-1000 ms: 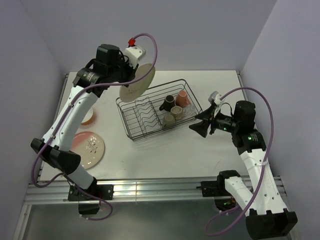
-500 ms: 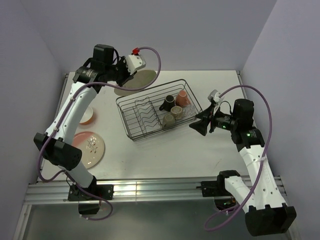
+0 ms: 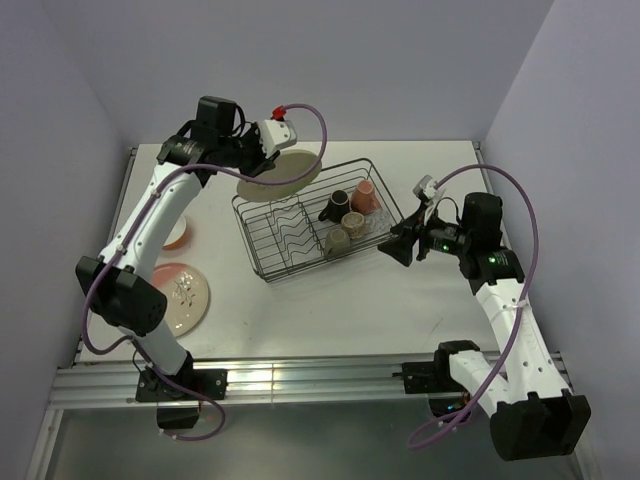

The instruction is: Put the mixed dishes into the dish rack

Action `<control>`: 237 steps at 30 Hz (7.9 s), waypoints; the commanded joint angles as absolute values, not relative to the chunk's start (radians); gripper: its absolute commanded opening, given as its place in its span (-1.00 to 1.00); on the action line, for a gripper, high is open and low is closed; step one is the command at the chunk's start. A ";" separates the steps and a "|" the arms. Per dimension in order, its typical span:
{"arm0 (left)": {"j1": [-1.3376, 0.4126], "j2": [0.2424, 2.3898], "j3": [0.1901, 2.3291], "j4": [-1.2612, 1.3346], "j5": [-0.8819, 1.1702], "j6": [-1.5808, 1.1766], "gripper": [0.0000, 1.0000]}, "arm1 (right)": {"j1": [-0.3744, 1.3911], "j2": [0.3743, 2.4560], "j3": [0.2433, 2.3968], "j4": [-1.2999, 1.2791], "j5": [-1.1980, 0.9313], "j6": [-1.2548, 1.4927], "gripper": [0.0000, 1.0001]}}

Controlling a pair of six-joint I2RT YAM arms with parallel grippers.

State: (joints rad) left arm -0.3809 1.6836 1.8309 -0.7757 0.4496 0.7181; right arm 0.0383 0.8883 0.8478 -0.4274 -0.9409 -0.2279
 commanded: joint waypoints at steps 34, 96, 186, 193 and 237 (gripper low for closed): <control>-0.380 1.743 1.626 -0.400 0.477 0.637 -0.81 | 0.029 0.917 0.798 -0.333 -0.928 -0.222 0.37; -0.120 1.271 0.825 -0.690 -0.225 -0.862 0.08 | 0.449 1.143 0.931 -0.515 -0.841 -0.334 0.35; 0.087 1.054 0.897 -0.772 0.123 -0.903 -1.00 | 1.127 2.181 1.553 0.230 -0.115 0.928 0.20; 0.127 1.031 0.903 -0.767 0.158 -0.928 -1.00 | 1.127 2.223 1.597 0.241 -0.120 0.983 0.18; 0.212 0.666 1.290 -0.556 0.086 -0.762 0.78 | 0.914 1.905 1.831 0.117 -0.819 0.562 -1.00</control>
State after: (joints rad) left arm 0.2062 0.6785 1.2518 -0.6350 0.0921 -0.8043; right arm 0.9672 2.0632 1.6890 0.1535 -0.7658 0.7105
